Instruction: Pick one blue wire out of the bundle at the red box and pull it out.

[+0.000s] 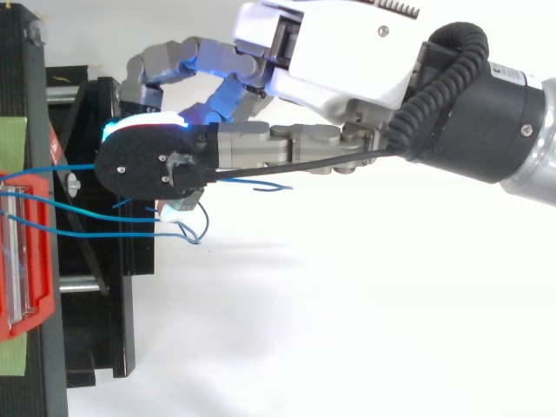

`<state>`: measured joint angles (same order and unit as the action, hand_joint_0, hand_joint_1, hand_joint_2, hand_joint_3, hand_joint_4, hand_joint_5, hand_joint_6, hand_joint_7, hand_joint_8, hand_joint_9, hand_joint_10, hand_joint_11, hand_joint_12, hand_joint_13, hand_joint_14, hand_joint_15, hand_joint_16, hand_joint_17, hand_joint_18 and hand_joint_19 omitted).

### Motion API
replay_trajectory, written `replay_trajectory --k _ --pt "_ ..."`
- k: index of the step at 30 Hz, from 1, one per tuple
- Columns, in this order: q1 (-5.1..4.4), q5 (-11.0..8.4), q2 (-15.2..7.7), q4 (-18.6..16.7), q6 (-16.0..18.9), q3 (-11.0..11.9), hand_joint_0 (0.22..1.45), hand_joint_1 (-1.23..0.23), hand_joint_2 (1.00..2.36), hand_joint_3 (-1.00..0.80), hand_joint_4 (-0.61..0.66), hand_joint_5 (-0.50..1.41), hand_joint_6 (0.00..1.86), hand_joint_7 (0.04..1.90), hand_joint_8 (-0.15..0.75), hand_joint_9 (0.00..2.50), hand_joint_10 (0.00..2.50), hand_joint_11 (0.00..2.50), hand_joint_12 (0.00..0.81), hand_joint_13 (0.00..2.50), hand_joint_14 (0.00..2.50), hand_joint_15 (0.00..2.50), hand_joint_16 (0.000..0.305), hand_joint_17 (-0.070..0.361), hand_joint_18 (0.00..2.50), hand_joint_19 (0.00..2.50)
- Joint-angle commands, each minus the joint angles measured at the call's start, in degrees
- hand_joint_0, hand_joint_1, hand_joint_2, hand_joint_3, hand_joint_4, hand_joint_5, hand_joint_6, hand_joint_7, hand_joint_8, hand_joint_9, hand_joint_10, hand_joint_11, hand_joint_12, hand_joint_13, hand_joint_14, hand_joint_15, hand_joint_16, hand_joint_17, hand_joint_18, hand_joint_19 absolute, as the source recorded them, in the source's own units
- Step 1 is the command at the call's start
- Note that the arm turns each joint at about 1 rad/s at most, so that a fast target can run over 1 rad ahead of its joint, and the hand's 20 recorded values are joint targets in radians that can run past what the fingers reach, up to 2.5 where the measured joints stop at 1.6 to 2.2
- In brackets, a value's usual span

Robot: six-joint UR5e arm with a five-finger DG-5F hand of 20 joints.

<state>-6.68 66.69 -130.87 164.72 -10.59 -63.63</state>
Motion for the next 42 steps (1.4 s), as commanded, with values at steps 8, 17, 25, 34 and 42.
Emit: replay_trajectory --k 8,17,25,34,42 --pt "0.0 0.1 0.0 0.07 -0.13 0.0 0.54 -0.7 1.02 -0.2 0.29 -0.01 0.61 1.39 0.427 1.16 0.01 0.33 0.475 0.76 0.01 0.22 0.068 0.152 1.0 0.47" --pt "-0.09 0.1 0.0 0.07 -0.22 0.0 0.55 -0.73 1.02 -0.13 0.25 -0.03 0.72 1.31 0.445 1.13 0.01 0.36 0.481 0.75 0.01 0.23 0.069 0.154 1.01 0.46" --pt "-0.09 0.1 0.0 0.07 -0.22 0.0 0.57 -0.77 1.03 -0.1 0.24 -0.04 0.78 1.28 0.424 1.11 0.01 0.4 0.456 0.72 0.01 0.23 0.063 0.141 0.96 0.48" --pt "-0.35 0.19 0.44 4.2 -0.13 0.0 0.58 -0.8 1.03 -0.05 0.25 -0.05 0.81 1.27 0.413 1.12 0.01 0.42 0.448 0.72 0.01 0.23 0.061 0.138 0.94 0.47" --pt "-0.61 0.19 3.43 12.11 -0.22 -0.09 0.58 -0.8 1.03 -0.05 0.27 -0.05 0.82 1.32 0.409 1.14 0.01 0.49 0.447 0.71 0.01 0.24 0.061 0.138 0.94 0.47"
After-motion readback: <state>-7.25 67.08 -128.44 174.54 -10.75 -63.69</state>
